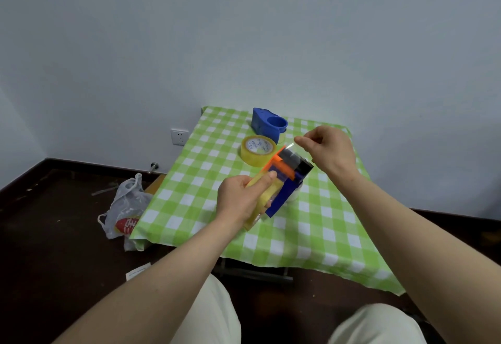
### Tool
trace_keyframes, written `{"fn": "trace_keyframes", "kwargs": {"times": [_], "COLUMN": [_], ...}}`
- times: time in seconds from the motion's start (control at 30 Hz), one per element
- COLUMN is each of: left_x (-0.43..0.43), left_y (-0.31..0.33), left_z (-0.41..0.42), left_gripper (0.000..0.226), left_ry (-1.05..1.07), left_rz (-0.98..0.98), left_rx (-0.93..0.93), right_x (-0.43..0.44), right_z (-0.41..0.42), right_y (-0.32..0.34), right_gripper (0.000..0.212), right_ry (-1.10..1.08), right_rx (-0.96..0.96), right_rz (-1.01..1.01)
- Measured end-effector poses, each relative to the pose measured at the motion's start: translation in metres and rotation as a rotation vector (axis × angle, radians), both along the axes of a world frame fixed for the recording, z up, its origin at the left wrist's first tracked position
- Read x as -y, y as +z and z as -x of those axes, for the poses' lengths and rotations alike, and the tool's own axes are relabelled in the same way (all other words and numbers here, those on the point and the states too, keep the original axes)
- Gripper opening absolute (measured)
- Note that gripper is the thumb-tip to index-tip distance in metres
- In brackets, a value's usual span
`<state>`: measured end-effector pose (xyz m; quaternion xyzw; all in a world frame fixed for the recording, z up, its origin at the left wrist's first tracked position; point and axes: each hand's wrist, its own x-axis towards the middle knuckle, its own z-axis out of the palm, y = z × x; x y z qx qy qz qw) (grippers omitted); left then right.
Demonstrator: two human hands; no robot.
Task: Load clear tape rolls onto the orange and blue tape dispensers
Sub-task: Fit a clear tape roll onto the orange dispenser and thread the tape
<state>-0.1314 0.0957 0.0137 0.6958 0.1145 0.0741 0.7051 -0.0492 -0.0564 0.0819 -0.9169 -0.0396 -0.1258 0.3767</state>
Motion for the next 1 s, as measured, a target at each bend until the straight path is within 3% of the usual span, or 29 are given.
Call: {"fn": "trace_keyframes", "kwargs": {"times": [0.17, 0.43, 0.63, 0.8, 0.9, 0.93, 1.0], "left_x": [-0.002, 0.0, -0.002, -0.002, -0.004, -0.005, -0.007], "left_y": [0.002, 0.008, 0.01, 0.014, 0.013, 0.012, 0.012], "left_z": [0.003, 0.004, 0.005, 0.006, 0.006, 0.007, 0.007], "left_gripper": [0.08, 0.045, 0.044, 0.04, 0.038, 0.036, 0.031], "left_ry": [0.031, 0.053, 0.053, 0.056, 0.056, 0.062, 0.077], "left_rz": [-0.007, 0.121, 0.113, 0.132, 0.124, 0.122, 0.123], "left_rx": [0.025, 0.018, 0.041, 0.037, 0.038, 0.038, 0.038], "right_x": [0.004, 0.007, 0.008, 0.006, 0.007, 0.006, 0.006], "right_z": [0.001, -0.001, -0.006, -0.006, -0.003, -0.001, 0.0], "right_y": [0.01, 0.005, -0.009, -0.016, -0.019, -0.02, -0.022], "right_gripper": [0.023, 0.022, 0.009, 0.033, 0.016, 0.006, 0.017], "right_ry": [0.057, -0.007, 0.098, 0.149, 0.156, 0.151, 0.124], "right_rx": [-0.219, -0.506, -0.828, -0.951, -0.996, -0.986, -0.852], "right_rz": [-0.33, -0.582, -0.788, -0.876, -1.051, -1.022, -0.88]}}
